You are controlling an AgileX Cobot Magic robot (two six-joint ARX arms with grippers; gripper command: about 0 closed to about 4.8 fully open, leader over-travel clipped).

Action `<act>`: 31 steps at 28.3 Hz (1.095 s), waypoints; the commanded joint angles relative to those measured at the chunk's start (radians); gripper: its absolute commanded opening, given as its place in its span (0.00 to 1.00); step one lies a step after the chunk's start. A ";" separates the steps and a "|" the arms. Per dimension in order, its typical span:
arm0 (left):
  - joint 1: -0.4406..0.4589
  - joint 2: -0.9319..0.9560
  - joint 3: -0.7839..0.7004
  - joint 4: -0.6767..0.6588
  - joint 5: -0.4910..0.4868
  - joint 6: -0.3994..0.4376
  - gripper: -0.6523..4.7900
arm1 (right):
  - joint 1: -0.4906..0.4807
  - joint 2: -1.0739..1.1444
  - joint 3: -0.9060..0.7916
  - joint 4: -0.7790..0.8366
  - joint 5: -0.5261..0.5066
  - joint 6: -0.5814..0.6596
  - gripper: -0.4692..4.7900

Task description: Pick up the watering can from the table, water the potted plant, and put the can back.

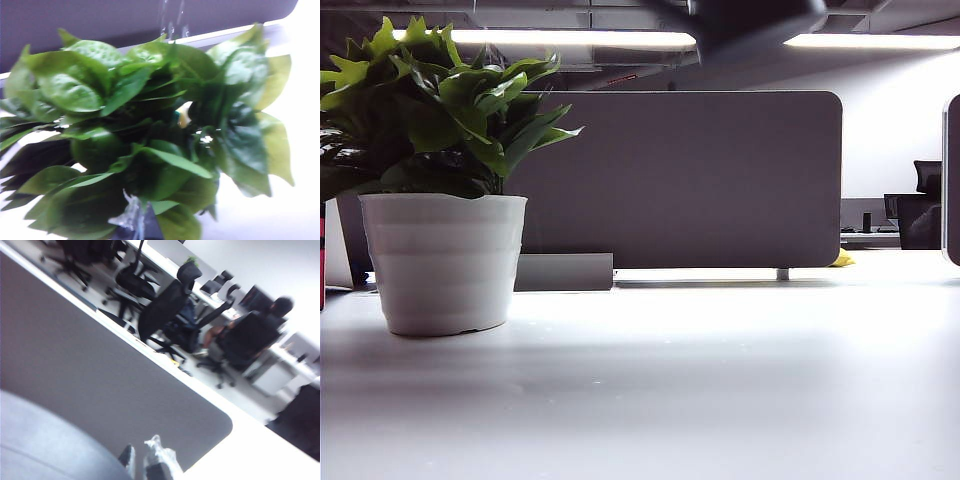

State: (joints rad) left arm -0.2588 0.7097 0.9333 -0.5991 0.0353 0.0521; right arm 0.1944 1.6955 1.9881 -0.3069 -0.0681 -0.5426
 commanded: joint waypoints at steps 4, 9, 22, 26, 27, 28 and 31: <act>-0.002 -0.006 0.002 0.019 0.101 -0.001 0.11 | 0.000 -0.182 -0.075 0.005 -0.042 0.161 0.08; -0.002 -0.029 0.002 0.021 0.113 0.000 0.11 | 0.001 -0.432 -0.344 0.060 -0.042 0.266 0.08; -0.297 -0.046 0.002 0.025 0.186 0.000 0.11 | 0.000 -0.948 -1.376 0.521 0.078 0.470 0.08; -0.409 -0.031 0.001 0.025 0.126 -0.003 0.11 | 0.000 -0.928 -1.596 0.816 0.137 0.469 0.08; -0.440 -0.019 0.001 0.039 0.116 -0.003 0.11 | 0.000 -0.915 -1.663 0.917 0.163 0.471 0.08; -0.450 -0.015 0.001 0.047 0.119 -0.001 0.11 | 0.000 -0.905 -1.687 0.953 0.164 0.474 0.08; -0.462 0.031 0.001 0.087 0.126 -0.001 0.11 | 0.000 -0.829 -1.760 1.043 0.181 0.522 0.08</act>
State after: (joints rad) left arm -0.7193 0.7280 0.9337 -0.5358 0.1570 0.0517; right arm 0.1925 0.8593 0.2131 0.5682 0.1207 -0.1043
